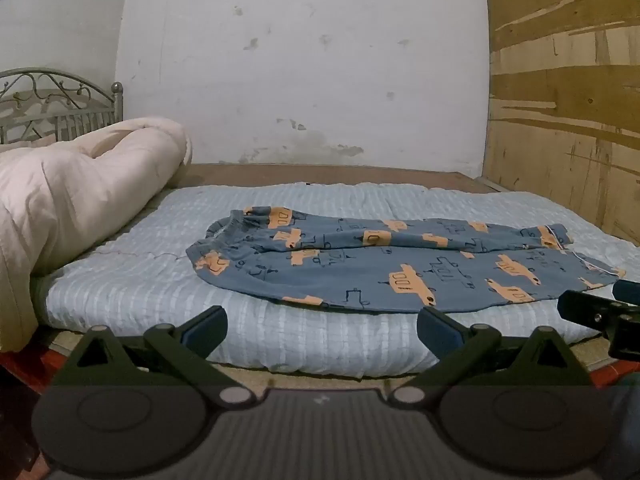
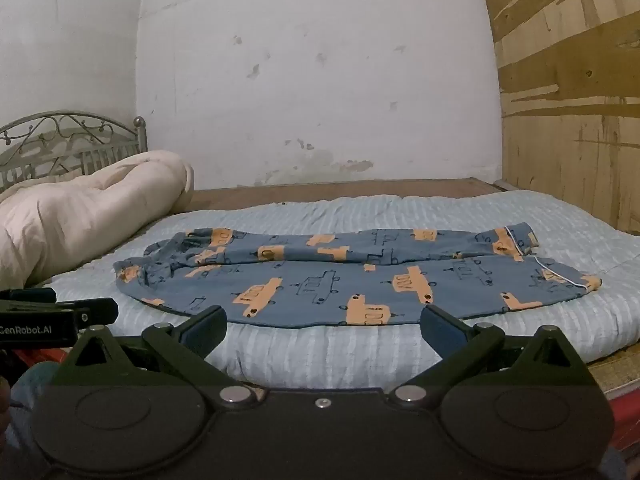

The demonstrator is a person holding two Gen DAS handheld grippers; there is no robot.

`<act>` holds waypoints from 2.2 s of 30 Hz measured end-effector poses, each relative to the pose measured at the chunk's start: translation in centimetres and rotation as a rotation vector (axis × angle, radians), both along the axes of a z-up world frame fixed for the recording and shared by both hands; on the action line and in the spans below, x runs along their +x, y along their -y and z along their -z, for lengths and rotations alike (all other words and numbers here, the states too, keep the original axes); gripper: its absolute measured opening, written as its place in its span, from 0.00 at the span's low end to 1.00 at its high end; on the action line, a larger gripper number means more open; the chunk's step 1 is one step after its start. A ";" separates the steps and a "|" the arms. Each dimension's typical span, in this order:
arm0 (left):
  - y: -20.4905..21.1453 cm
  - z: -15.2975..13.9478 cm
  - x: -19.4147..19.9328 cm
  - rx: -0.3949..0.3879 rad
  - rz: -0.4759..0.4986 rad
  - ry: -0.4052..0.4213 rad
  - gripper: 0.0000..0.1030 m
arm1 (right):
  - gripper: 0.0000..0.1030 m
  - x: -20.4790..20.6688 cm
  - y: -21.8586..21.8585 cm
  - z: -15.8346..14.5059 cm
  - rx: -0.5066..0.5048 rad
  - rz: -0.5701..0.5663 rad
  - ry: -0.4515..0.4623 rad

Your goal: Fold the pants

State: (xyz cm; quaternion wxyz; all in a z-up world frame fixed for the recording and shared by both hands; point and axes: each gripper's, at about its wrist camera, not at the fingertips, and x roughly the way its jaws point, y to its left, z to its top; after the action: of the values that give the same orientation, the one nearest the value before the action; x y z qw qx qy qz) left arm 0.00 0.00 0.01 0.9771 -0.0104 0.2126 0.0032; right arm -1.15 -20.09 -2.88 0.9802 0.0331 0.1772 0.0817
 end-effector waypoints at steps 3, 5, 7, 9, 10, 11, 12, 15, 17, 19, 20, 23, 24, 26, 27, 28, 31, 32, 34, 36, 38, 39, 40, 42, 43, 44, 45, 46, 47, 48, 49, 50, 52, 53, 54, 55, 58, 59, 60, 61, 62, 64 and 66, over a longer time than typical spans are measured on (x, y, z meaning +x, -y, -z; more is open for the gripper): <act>0.0 0.0 0.0 -0.001 0.002 -0.001 0.99 | 0.99 0.0 0.0 0.0 0.001 -0.001 0.000; 0.0 0.0 0.0 0.002 0.002 0.001 0.99 | 0.99 0.0 0.0 0.0 0.003 -0.001 -0.002; 0.0 0.0 0.0 0.001 0.003 0.000 0.99 | 0.99 0.0 0.0 0.1 0.003 -0.001 -0.003; 0.0 0.0 0.1 0.001 0.003 -0.002 0.99 | 0.99 0.0 0.0 0.1 0.004 -0.001 -0.003; 0.0 0.0 0.0 0.001 0.002 0.002 0.99 | 0.99 0.0 0.0 0.1 0.004 0.000 -0.003; 0.0 0.0 0.0 0.001 0.002 0.002 0.99 | 0.99 0.0 0.0 0.1 0.004 0.000 -0.004; -0.1 0.0 0.0 0.000 0.002 0.002 0.99 | 0.99 0.0 0.0 0.1 0.004 0.000 -0.003; 0.0 0.0 0.0 0.003 0.002 0.001 0.99 | 0.99 0.0 0.0 0.1 0.005 -0.001 -0.005; 0.0 0.0 0.0 0.002 0.003 0.001 0.99 | 0.99 0.0 0.1 0.1 0.005 0.000 -0.005; -0.1 -0.3 0.0 0.002 0.003 -0.001 0.99 | 0.99 0.0 0.1 0.1 0.005 0.000 -0.005; -0.1 -0.4 0.0 0.002 0.004 -0.001 0.99 | 0.99 0.0 0.1 0.1 0.005 0.000 -0.006; 0.0 -0.4 -0.2 0.002 0.004 -0.001 0.99 | 0.99 0.1 0.1 0.2 0.005 0.000 -0.006; 0.0 -0.3 -0.2 0.003 0.003 -0.001 0.99 | 0.99 0.1 0.1 0.2 0.005 0.000 -0.007; 0.0 -0.4 -0.2 0.003 0.003 -0.001 0.99 | 0.99 0.1 0.1 0.2 0.005 -0.001 -0.007; 0.0 -0.3 -0.2 0.003 0.003 -0.001 0.99 | 0.99 0.1 0.1 0.2 0.005 -0.001 -0.008; 0.0 -0.3 -0.2 0.003 0.003 -0.001 0.99 | 0.99 0.1 0.1 0.2 0.005 -0.001 -0.008; -0.3 -0.3 -0.3 0.001 0.005 0.000 0.99 | 0.99 0.1 0.1 0.2 0.005 -0.001 -0.008; -0.2 -0.2 -0.3 0.003 0.004 -0.001 0.99 | 0.99 0.1 0.1 0.2 0.005 -0.001 -0.008; -0.2 -0.3 -0.3 0.002 0.005 -0.001 0.99 | 0.99 0.0 0.1 0.2 0.004 -0.001 -0.008; -0.1 -0.3 -0.3 0.003 0.004 -0.001 0.99 | 0.99 0.0 0.1 0.2 0.006 -0.001 -0.009; -0.1 -0.2 -0.3 0.002 0.004 -0.001 0.99 | 0.99 0.0 0.1 0.2 0.005 -0.001 -0.009; -0.1 -0.3 -0.3 0.002 0.004 -0.001 0.99 | 0.99 0.0 0.1 0.2 0.005 -0.001 -0.009; -0.1 -0.3 -0.3 0.003 0.003 -0.001 0.99 | 0.99 0.0 0.1 0.2 0.005 -0.001 -0.009; -0.1 -0.3 -0.3 0.004 0.004 -0.001 0.99 | 0.99 0.0 0.1 0.2 0.005 -0.001 -0.010; -0.1 -0.2 -0.3 0.003 0.003 -0.001 0.99 | 0.99 0.0 0.1 0.3 0.005 -0.001 -0.010; -0.1 -0.2 -0.3 0.003 0.004 -0.001 0.99 | 0.99 0.0 0.1 0.3 0.005 -0.001 -0.010; -0.1 -0.3 -0.3 0.003 0.004 -0.001 0.99 | 0.99 0.0 0.1 0.3 0.005 -0.001 -0.010; -0.1 -0.2 -0.3 0.003 0.004 -0.001 0.99 | 0.99 0.0 0.1 0.3 0.005 -0.001 -0.010; -0.1 -0.2 -0.3 0.003 0.004 -0.001 0.99 | 0.99 0.0 0.1 0.3 0.005 -0.001 -0.011; -0.1 -0.2 -0.2 0.003 0.003 -0.001 0.99 | 0.99 0.0 0.1 0.3 0.005 -0.001 -0.011; -0.1 -0.2 -0.2 0.003 0.003 -0.001 0.99 | 0.99 0.0 0.1 0.3 0.005 -0.001 -0.010; -0.1 -0.2 -0.3 0.003 0.003 -0.002 0.99 | 0.99 0.0 0.1 0.3 0.005 -0.001 -0.011; -0.1 -0.3 -0.3 0.003 0.003 -0.002 0.99 | 0.99 0.0 0.1 0.3 0.005 -0.001 -0.010; -0.1 -0.2 -0.3 0.003 0.003 -0.002 0.99 | 0.99 0.0 0.1 0.3 0.005 -0.001 -0.011; -0.1 -0.2 -0.2 0.004 0.003 -0.001 0.99 | 0.99 0.0 0.0 0.3 0.005 -0.001 -0.011; -0.1 -0.2 -0.2 0.004 0.003 -0.001 0.99 | 0.99 0.0 0.0 0.3 0.005 -0.001 -0.011; -0.1 -0.2 -0.2 0.004 0.003 -0.001 0.99 | 0.99 0.1 0.0 0.3 0.005 -0.001 -0.011; -0.1 -0.3 -0.3 0.004 0.003 -0.001 0.99 | 0.99 0.1 0.0 0.3 0.005 -0.001 -0.011; -0.1 -0.2 -0.2 0.004 0.003 -0.002 0.99 | 0.99 0.1 0.0 0.3 0.005 -0.001 -0.012; -0.1 -0.2 -0.2 0.004 0.003 -0.002 0.99 | 0.99 0.1 0.0 0.3 0.006 -0.001 -0.011; -0.1 -0.3 -0.3 0.004 0.003 -0.002 0.99 | 0.99 0.1 0.0 0.3 0.005 -0.001 -0.012; -0.1 -0.2 -0.2 0.004 0.003 -0.002 0.99 | 0.99 0.1 0.0 0.3 0.005 -0.001 -0.012; -0.1 -0.3 -0.3 0.005 0.003 -0.002 0.99 | 0.99 0.1 0.0 0.3 0.005 -0.001 -0.012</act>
State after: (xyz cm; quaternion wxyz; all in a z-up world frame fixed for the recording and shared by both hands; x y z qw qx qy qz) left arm -0.27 0.08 0.29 0.9769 -0.0078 0.2134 0.0022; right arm -1.05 -20.11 -3.21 0.9790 0.0361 0.1831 0.0826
